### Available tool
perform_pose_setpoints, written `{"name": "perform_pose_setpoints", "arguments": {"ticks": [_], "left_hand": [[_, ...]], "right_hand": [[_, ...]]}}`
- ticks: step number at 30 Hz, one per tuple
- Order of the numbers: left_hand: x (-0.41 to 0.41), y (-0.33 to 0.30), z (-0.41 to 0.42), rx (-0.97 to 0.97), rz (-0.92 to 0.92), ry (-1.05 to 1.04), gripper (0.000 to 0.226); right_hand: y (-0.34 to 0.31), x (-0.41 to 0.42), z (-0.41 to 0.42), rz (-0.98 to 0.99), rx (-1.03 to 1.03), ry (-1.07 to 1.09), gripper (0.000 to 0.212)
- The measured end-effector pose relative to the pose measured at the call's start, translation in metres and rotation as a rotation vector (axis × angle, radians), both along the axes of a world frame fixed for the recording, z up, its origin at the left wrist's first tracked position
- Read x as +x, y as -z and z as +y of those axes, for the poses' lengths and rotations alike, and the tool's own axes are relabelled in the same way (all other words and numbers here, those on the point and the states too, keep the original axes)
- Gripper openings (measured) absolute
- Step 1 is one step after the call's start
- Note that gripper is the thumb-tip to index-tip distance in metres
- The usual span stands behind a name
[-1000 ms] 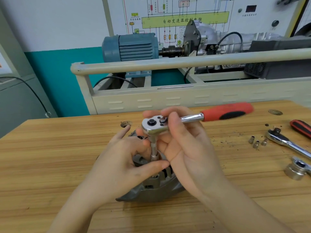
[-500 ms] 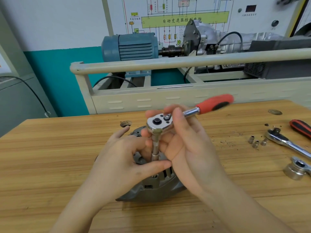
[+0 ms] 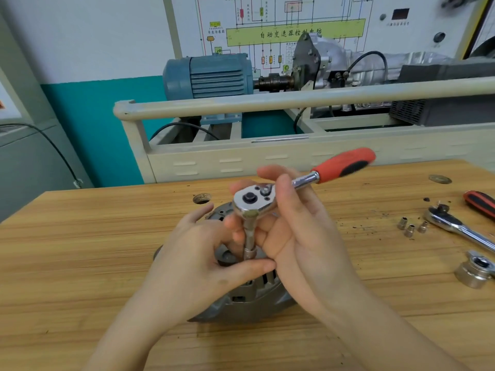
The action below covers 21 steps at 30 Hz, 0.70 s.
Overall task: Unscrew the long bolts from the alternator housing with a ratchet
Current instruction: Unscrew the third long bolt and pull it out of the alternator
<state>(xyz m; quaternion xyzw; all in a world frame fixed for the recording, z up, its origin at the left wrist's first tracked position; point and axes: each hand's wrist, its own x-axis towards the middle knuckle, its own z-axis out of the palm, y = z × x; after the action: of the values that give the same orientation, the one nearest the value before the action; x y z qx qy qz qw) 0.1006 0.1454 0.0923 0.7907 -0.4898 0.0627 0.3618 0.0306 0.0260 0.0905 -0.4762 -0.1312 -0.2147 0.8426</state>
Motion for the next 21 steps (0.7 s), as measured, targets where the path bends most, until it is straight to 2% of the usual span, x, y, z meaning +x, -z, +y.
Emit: {"name": "perform_pose_setpoints", "arguments": {"ticks": [4,9,12,16,21], "left_hand": [[-0.0007,-0.0033,0.0014,0.003,0.042,0.037,0.042],[0.0037,-0.0057,0.0076,0.148,0.099,0.119,0.051],[0.0030,-0.0037,0.0042,0.088,0.103,0.092,0.041],[0.0019,-0.0004,0.0007,0.002,0.067,0.031,0.043],[0.0024,-0.0040,0.0051,0.048,0.072,0.099,0.043]], "right_hand": [[0.0012,0.0011,0.0016,0.024,-0.005,-0.017,0.023],[-0.0020,0.0016,-0.0006,0.002,0.101,-0.078,0.026],[-0.0018,0.0026,-0.0012,0.003,0.141,-0.076,0.023],[-0.0026,0.0017,0.0001,-0.054,0.072,-0.029,0.017],[-0.0024,0.0000,0.0037,-0.079,0.006,-0.063,0.020]]}}
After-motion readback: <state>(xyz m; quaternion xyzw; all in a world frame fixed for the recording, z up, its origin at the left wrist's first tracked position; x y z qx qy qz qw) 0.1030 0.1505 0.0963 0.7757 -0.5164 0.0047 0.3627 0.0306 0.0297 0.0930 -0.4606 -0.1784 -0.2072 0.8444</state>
